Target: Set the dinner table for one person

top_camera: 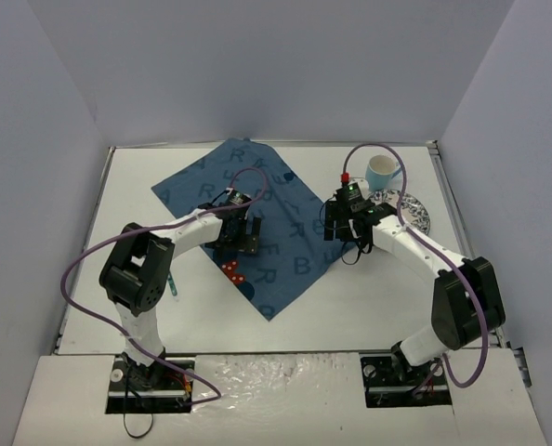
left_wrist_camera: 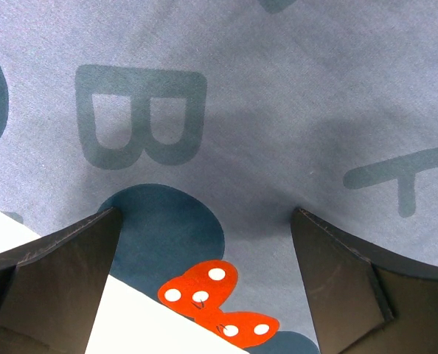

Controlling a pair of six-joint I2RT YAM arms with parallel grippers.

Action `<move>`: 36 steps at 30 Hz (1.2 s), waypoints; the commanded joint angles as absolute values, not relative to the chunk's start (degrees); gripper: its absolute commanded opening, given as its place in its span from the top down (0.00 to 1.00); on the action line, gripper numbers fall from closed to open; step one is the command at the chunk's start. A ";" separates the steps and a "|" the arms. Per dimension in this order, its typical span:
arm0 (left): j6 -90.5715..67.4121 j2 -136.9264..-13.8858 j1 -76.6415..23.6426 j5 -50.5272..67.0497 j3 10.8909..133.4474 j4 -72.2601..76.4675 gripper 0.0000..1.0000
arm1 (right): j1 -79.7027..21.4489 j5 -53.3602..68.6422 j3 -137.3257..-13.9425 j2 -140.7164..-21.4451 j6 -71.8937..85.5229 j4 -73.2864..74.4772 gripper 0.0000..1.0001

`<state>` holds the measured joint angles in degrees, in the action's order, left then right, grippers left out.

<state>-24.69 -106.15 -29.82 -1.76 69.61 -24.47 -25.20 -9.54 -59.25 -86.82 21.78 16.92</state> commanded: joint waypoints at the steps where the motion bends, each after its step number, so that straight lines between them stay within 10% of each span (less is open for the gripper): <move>1: -24.00 -105.85 -29.36 -2.37 68.09 -30.32 0.03 | -23.44 -5.18 -58.42 -85.73 21.48 11.68 0.33; 36: -26.04 -102.11 -28.36 1.69 54.93 -35.44 0.03 | -15.73 1.85 -53.00 -94.28 23.75 -0.63 0.40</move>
<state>-24.12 -100.17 -29.12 -1.48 60.75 -21.65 -16.14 3.95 -52.06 -97.89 23.14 -4.32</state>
